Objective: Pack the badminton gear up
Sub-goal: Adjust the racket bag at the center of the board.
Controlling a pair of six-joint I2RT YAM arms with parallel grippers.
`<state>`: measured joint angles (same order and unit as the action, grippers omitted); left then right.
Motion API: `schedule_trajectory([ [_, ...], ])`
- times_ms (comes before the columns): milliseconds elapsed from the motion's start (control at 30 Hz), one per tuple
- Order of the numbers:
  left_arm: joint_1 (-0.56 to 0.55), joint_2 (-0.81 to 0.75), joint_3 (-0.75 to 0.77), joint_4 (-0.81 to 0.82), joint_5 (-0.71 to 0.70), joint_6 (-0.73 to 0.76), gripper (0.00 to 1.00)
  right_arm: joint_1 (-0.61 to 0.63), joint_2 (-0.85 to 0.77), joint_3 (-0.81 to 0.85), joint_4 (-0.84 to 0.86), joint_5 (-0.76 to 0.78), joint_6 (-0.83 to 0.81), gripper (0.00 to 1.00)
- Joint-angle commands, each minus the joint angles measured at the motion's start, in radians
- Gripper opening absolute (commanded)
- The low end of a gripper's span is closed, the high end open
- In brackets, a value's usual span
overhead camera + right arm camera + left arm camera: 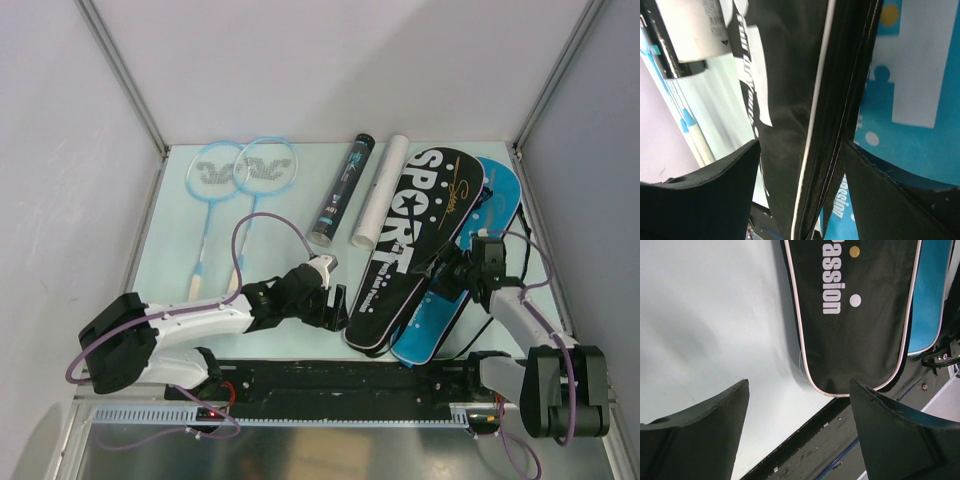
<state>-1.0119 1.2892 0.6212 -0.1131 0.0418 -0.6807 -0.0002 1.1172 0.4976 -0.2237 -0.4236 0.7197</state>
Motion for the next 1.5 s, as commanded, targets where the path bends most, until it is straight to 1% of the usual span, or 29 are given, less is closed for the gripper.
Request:
schedule_trajectory([
  [0,0.006,-0.008,0.029,0.045,0.016,0.005,0.84,0.072,-0.069,-0.083,0.07,0.053,0.135,0.7],
  [200,0.009,0.001,0.028,0.065,0.02,-0.009,0.82,0.173,-0.12,-0.174,0.127,0.128,0.243,0.69],
  [333,0.009,0.002,0.024,0.077,0.023,-0.02,0.81,0.187,-0.118,-0.201,0.167,0.158,0.265,0.66],
  [400,0.009,0.001,0.023,0.08,0.027,-0.025,0.81,0.193,-0.126,-0.214,0.181,0.173,0.275,0.62],
  [533,0.008,-0.006,0.024,0.082,0.029,-0.025,0.81,0.197,-0.159,-0.229,0.185,0.196,0.283,0.5],
  [767,0.011,-0.012,0.024,0.093,0.059,-0.046,0.81,0.196,-0.243,-0.253,0.208,0.23,0.312,0.19],
  [867,0.013,-0.034,0.005,0.1,0.069,-0.032,0.81,0.194,-0.282,-0.267,0.229,0.223,0.331,0.05],
  [900,0.013,-0.044,-0.001,0.103,0.069,-0.019,0.81,0.194,-0.295,-0.271,0.239,0.22,0.339,0.02],
  [967,0.012,-0.063,-0.005,0.098,0.061,0.033,0.8,0.193,-0.325,-0.275,0.244,0.21,0.356,0.01],
  [1067,0.012,-0.088,0.007,0.06,0.027,0.156,0.78,0.193,-0.367,-0.274,0.242,0.197,0.386,0.0],
  [1133,0.009,-0.108,0.02,0.042,0.034,0.254,0.75,0.192,-0.385,-0.268,0.239,0.188,0.413,0.0],
  [1167,-0.002,-0.119,0.022,0.041,0.042,0.327,0.74,0.193,-0.391,-0.264,0.243,0.182,0.425,0.0],
  [1267,-0.077,-0.161,0.024,0.04,-0.01,0.514,0.75,0.194,-0.395,-0.258,0.263,0.155,0.47,0.0],
  [1367,-0.198,-0.19,0.014,0.063,-0.178,0.676,0.8,0.196,-0.392,-0.249,0.288,0.132,0.515,0.0],
  [1400,-0.217,-0.199,0.005,0.082,-0.211,0.702,0.8,0.196,-0.392,-0.247,0.296,0.128,0.532,0.0],
  [1467,-0.237,-0.214,-0.022,0.143,-0.224,0.723,0.8,0.198,-0.393,-0.238,0.31,0.12,0.557,0.0],
])
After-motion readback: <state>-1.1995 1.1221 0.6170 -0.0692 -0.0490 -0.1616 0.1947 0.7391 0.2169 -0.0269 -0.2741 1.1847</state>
